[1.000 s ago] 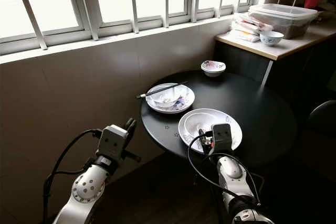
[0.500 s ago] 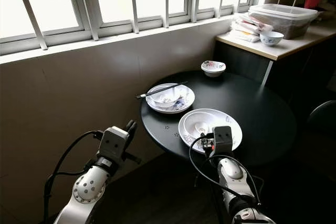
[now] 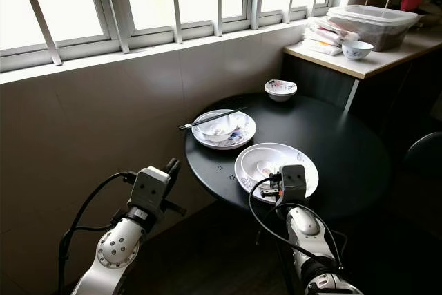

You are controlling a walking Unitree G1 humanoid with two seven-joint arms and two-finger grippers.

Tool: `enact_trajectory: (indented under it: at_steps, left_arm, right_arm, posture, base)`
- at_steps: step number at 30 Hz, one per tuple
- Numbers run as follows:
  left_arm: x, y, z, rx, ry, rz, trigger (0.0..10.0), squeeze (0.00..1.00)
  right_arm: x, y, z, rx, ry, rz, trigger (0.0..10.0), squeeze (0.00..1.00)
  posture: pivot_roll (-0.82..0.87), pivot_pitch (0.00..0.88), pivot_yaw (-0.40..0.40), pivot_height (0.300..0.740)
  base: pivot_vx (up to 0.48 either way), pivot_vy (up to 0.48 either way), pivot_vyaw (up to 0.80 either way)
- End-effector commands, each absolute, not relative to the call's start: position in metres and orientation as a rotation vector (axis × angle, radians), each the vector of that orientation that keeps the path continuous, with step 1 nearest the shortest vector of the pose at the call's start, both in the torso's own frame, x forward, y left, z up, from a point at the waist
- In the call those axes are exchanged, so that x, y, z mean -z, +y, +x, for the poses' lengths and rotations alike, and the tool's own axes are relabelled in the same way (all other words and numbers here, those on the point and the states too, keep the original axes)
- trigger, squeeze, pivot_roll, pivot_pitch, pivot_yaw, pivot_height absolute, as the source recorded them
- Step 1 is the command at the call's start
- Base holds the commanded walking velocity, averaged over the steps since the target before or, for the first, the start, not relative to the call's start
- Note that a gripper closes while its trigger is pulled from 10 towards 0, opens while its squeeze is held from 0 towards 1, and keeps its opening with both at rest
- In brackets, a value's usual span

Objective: Kitchen organization

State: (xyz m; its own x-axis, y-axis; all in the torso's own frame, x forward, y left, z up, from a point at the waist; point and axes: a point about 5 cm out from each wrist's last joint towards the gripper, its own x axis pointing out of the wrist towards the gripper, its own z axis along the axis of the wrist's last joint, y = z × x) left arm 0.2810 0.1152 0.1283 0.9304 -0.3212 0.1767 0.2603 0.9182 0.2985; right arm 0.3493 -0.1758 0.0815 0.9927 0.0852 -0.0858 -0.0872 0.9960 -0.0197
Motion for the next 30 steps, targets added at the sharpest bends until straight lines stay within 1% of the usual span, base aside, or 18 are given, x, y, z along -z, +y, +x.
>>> enact_trajectory:
  at_steps: [1,6,7,12,13,19,21,25,30]
  left_arm:
    - [-0.127,0.114,0.281,0.301,-0.228,0.278,10.0,0.0]
    - [-0.127,0.114,0.282,0.3,-0.227,0.278,10.0,0.0]
    - [-0.127,0.114,0.282,0.3,-0.226,0.278,10.0,0.0]
    - [-0.125,0.114,0.282,0.301,-0.221,0.279,10.0,0.0]
    - [-0.125,0.114,0.281,0.301,-0.22,0.28,10.0,0.0]
    - [-0.124,0.116,0.281,0.296,-0.215,0.282,10.0,0.0]
    - [-0.124,0.116,0.282,0.294,-0.214,0.283,10.0,0.0]
    - [-0.122,0.118,0.282,0.288,-0.205,0.28,10.0,0.0]
    - [-0.116,0.12,0.28,0.283,-0.169,0.275,10.0,0.0]
  right_arm:
    - [-0.094,-0.175,0.353,-0.073,0.006,-0.048,0.0,0.0]
    - [-0.114,-0.169,0.357,-0.082,-0.11,-0.1,0.0,0.0]
    - [-0.123,-0.165,0.358,-0.095,-0.164,-0.112,0.0,0.0]
    - [-0.137,-0.153,0.356,-0.136,-0.259,-0.114,0.0,0.0]
    - [-0.142,-0.146,0.354,-0.159,-0.295,-0.108,0.0,0.0]
    - [-0.15,-0.137,0.347,-0.191,-0.361,-0.105,0.0,0.0]
    - [-0.15,-0.135,0.346,-0.202,-0.356,-0.122,0.0,0.0]
    - [-0.147,-0.129,0.34,-0.256,-0.356,-0.185,0.0,0.0]
    - [-0.141,-0.127,0.335,-0.275,-0.342,-0.188,0.0,0.0]
  posture:
    - [0.03,0.0,-0.018,0.74]
    - [0.02,0.0,-0.017,0.74]
    - [0.02,0.0,-0.017,0.74]
    - [0.02,0.0,-0.016,0.74]
    - [0.02,0.0,-0.016,0.74]
    - [0.02,0.0,-0.016,0.74]
    - [0.02,0.0,-0.015,0.74]
    - [0.02,0.0,-0.012,0.74]
    - [0.02,0.0,-0.013,0.74]
  base:
    - [0.0,0.0,0.0]
    - [0.0,0.0,0.0]
    - [0.0,0.0,0.0]
    - [0.0,0.0,0.0]
    - [0.0,0.0,0.0]
    - [0.0,0.0,0.0]
    - [0.0,0.0,0.0]
    - [0.0,0.0,0.8]
    - [0.0,0.0,0.8]
